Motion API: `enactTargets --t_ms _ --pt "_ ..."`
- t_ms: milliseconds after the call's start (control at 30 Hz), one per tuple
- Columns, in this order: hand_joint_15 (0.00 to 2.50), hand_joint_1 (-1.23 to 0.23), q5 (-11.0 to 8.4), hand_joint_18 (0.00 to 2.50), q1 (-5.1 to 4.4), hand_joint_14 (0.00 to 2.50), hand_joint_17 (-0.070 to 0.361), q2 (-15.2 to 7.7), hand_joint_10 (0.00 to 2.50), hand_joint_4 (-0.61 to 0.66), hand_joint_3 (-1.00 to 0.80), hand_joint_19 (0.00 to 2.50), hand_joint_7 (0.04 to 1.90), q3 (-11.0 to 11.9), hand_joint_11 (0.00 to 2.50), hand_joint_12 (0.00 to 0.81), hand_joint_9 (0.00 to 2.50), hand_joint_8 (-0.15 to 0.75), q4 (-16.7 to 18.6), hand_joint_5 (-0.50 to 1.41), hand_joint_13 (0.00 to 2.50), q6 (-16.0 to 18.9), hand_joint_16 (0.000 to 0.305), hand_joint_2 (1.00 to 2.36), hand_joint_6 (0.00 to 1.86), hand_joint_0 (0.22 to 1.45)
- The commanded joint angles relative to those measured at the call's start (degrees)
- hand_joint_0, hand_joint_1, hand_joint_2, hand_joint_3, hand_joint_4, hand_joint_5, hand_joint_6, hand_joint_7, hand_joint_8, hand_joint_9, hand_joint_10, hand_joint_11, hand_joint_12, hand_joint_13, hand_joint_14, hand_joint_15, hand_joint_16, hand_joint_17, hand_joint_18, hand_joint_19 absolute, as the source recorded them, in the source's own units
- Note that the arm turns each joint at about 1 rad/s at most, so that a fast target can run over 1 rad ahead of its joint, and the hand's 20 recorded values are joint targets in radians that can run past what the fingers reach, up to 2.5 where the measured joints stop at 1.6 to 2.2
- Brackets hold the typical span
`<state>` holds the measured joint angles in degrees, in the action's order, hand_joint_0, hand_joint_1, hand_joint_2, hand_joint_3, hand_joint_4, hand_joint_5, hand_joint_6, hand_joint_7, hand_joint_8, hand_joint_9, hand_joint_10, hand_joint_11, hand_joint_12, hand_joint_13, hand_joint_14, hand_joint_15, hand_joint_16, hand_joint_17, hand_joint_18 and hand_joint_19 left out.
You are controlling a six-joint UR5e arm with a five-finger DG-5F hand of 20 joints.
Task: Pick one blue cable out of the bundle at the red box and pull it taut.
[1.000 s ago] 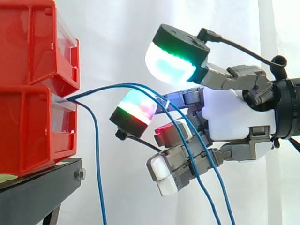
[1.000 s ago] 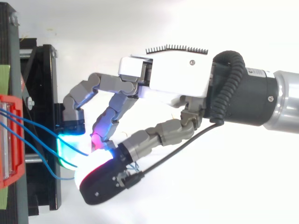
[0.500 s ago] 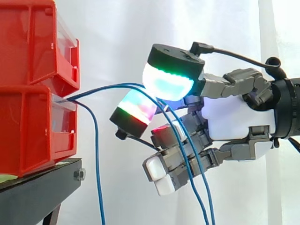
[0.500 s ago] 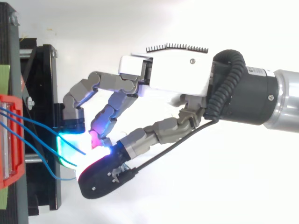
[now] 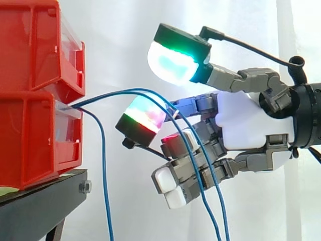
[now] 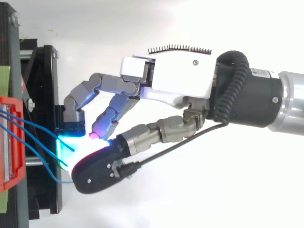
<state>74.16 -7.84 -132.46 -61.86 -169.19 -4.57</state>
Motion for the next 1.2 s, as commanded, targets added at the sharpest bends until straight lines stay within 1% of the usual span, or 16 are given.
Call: enactTargets --t_ms 0,67,167,300,567,767,833,900,933,1000,1067,1167 --pt "0.62 -0.51 -0.07 0.68 -0.07 0.02 0.114 0.01 0.01 0.06 -0.5 0.44 0.94 -0.02 1.15 0.386 1.05 0.295 0.0 -0.17 0.84 0.0 0.051 1.0 0.88 0.57" --pt "0.62 -0.55 -0.16 0.67 -0.07 0.02 0.113 0.01 0.02 0.05 -0.4 0.44 0.94 -0.02 1.15 0.386 1.04 0.295 0.0 -0.17 0.84 -0.09 0.05 1.01 0.88 0.59" --pt "0.62 -0.57 -0.25 0.67 -0.07 0.02 0.114 0.01 0.02 0.05 -0.35 0.44 0.95 0.07 1.16 0.386 1.04 0.295 0.0 -0.17 0.84 -0.09 0.051 1.01 0.88 0.58" --pt "0.62 -0.61 -0.25 0.67 -0.07 0.02 0.114 -0.08 0.02 0.05 -0.29 0.44 0.98 -0.02 1.16 0.389 1.03 0.295 0.0 -0.18 0.83 -0.09 0.051 1.01 0.88 0.58" --pt "0.62 -0.68 -0.25 0.69 -0.07 0.02 0.113 -0.08 0.01 0.03 -0.16 0.42 0.95 0.07 1.16 0.387 1.03 0.295 0.0 -0.17 0.84 -0.09 0.05 1.02 0.91 0.58" --pt "0.61 -0.73 -0.25 0.7 -0.16 0.02 0.112 0.01 0.02 0.02 -0.12 0.41 0.98 -0.02 1.16 0.383 1.03 0.295 0.0 -0.17 0.85 -0.09 0.05 1.02 0.92 0.6" --pt "0.61 -0.72 -0.25 0.7 -0.16 0.02 0.112 0.01 0.01 0.03 -0.14 0.41 0.95 0.07 1.15 0.382 1.03 0.294 0.0 -0.18 0.85 0.0 0.05 1.02 0.92 0.59" --pt "0.62 -0.71 -0.25 0.7 -0.16 0.02 0.113 0.01 0.01 0.05 -0.24 0.41 0.94 -0.02 1.15 0.383 1.03 0.291 0.0 -0.18 0.85 -0.09 0.05 1.02 0.92 0.59" --pt "0.62 -0.68 -0.25 0.7 -0.16 0.02 0.113 0.01 0.01 0.05 -0.3 0.42 0.91 -0.02 1.15 0.385 1.03 0.296 0.0 -0.18 0.85 -0.09 0.05 1.01 0.92 0.58" --pt "0.62 -0.64 -0.25 0.7 -0.16 0.02 0.115 -0.08 0.01 0.06 -0.37 0.43 0.91 -0.02 1.15 0.39 1.03 0.297 0.0 -0.18 0.85 -0.09 0.051 1.01 0.91 0.56" --pt "0.62 -0.59 -0.25 0.69 -0.16 0.02 0.118 -0.08 0.01 0.07 -0.49 0.42 0.91 -0.02 1.13 0.394 1.04 0.309 0.0 -0.18 0.85 -0.09 0.052 1.0 0.9 0.54" --pt "0.62 -0.56 -0.25 0.7 -0.25 0.02 0.122 0.01 0.01 0.08 -0.5 0.42 0.91 -0.02 1.14 0.404 1.03 0.315 0.0 -0.18 0.85 -0.09 0.054 1.0 0.89 0.51"
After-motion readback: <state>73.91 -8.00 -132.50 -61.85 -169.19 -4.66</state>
